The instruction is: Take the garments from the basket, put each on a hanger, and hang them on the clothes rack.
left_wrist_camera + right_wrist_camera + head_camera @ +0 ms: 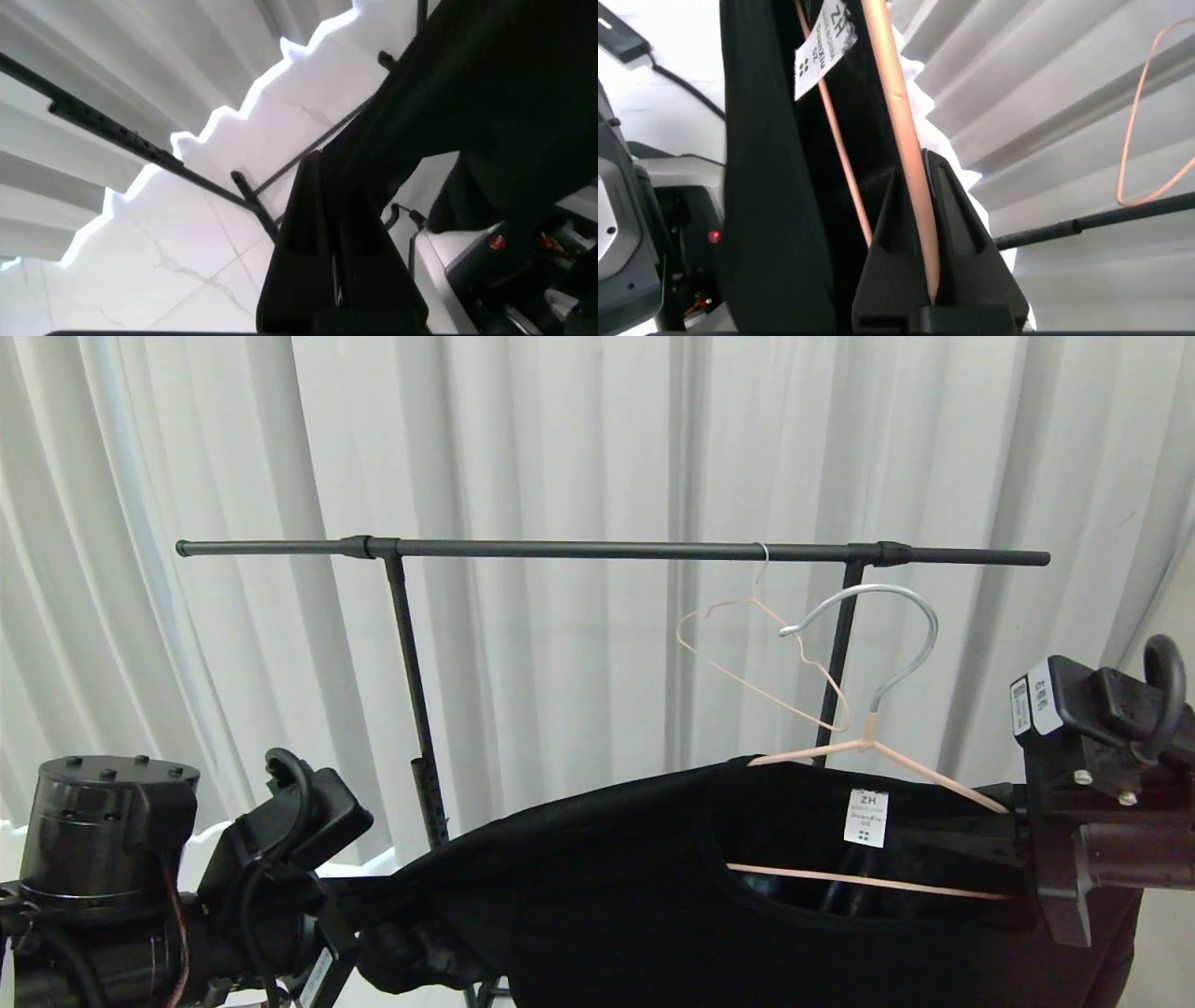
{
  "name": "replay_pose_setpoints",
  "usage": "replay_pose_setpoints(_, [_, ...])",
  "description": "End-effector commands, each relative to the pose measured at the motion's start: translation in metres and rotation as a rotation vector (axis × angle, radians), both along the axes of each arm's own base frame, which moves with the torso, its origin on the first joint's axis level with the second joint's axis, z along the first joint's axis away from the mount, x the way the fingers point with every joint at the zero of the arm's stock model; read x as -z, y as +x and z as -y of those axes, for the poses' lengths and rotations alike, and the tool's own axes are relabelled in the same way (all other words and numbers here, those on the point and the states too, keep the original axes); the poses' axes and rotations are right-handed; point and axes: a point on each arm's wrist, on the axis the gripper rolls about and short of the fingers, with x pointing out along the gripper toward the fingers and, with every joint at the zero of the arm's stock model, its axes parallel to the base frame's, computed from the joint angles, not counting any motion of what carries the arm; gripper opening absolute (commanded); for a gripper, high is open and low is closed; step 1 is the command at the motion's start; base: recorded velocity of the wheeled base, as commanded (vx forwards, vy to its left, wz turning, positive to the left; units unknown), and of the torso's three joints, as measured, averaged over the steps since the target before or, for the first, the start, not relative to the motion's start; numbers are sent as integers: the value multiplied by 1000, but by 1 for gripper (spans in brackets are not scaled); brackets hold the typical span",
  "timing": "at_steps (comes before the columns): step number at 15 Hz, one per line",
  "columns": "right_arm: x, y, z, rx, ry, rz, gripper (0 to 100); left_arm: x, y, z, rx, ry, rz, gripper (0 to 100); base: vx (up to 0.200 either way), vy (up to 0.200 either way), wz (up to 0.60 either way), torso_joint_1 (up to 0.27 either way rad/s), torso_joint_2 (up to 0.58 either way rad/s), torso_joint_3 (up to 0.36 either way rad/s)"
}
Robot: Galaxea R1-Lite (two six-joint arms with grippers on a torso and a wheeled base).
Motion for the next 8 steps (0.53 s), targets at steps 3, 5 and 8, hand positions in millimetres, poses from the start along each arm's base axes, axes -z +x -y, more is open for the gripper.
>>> replay_pose_setpoints(3, [2,0,0,2,-5,-7,0,-11,-9,2,24,-23,57,100,0,0,0,0,0,0])
replay_pose_setpoints(5, [5,-1,1,2,-10,-15,0,-11,-9,2,24,-23,55,100,0,0,0,0,0,0])
replay_pose_setpoints(8, [6,1,4,34,0,-34,0,-11,-9,2,22,-26,56,100,0,0,0,0,0,0])
